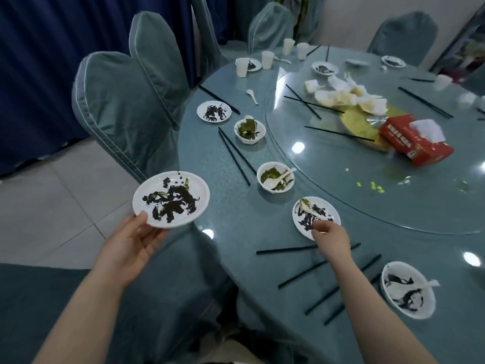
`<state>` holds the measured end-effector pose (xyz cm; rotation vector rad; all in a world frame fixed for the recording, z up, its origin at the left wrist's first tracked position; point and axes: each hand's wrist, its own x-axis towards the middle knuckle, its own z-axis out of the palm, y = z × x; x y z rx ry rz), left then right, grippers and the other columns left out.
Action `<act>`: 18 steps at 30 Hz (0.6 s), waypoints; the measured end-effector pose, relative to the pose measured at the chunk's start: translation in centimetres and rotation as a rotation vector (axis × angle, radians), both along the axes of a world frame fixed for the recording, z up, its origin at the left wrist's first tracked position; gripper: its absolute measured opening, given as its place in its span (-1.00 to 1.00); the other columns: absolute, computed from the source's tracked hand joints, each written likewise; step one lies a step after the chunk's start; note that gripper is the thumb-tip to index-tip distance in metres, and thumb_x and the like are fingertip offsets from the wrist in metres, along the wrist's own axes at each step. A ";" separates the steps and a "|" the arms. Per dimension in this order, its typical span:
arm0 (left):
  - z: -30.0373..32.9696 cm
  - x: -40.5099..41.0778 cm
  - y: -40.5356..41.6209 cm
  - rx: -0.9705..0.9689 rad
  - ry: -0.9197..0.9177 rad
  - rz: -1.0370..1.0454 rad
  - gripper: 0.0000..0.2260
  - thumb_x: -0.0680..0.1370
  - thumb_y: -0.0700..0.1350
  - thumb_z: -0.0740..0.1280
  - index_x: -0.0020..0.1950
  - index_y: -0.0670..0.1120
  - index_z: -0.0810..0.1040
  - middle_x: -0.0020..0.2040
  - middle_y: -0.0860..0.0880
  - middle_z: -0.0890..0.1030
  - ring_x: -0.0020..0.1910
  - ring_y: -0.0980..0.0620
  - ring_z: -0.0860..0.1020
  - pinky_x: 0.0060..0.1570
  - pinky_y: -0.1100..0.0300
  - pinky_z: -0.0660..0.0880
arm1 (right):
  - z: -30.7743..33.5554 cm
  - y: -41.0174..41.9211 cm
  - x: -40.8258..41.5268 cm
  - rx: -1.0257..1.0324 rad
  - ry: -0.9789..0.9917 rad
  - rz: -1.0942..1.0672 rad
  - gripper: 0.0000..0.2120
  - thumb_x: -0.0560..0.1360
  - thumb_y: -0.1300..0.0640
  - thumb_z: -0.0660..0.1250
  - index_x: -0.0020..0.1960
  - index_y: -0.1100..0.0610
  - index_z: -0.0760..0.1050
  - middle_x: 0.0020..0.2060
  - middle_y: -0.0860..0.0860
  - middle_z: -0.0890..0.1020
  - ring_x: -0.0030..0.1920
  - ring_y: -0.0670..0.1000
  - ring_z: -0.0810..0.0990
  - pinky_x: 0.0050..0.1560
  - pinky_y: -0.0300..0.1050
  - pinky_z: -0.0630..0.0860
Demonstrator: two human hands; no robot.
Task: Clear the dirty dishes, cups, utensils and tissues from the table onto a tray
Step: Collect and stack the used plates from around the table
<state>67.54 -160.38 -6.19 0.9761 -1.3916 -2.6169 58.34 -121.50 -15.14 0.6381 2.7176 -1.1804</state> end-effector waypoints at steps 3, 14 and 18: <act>-0.6 -1.8 0.6 -0.004 -0.024 0.013 -0.87 0.60 -0.14 0.22 0.05 -0.01 0.55 -0.12 -0.05 0.71 -0.16 0.05 0.68 -0.26 0.23 0.61 | -1.3 0.8 -2.4 0.234 0.002 0.084 -0.61 0.46 0.24 0.28 0.28 0.14 0.49 0.23 0.10 0.52 0.14 0.14 0.51 0.11 -0.08 0.41; -1.7 -3.6 2.4 -0.039 -0.069 0.020 -0.85 0.61 -0.15 0.20 0.07 -0.03 0.55 -0.17 -0.03 0.71 -0.22 0.06 0.68 -0.27 0.26 0.61 | -2.9 -1.5 -3.4 0.180 0.035 0.314 -0.79 0.47 0.22 0.30 0.08 0.09 0.59 -0.10 -0.02 0.63 -0.15 -0.02 0.51 -0.15 -0.18 0.34; -1.6 -4.2 3.6 -0.053 -0.050 0.003 -0.86 0.61 -0.14 0.21 0.07 -0.02 0.55 -0.15 -0.02 0.71 -0.21 0.07 0.68 -0.26 0.26 0.61 | -3.8 -3.4 -2.5 0.242 0.051 0.512 -0.86 0.47 0.19 0.30 -0.01 0.11 0.60 -0.14 0.05 0.59 -0.08 0.08 0.55 -0.12 -0.12 0.40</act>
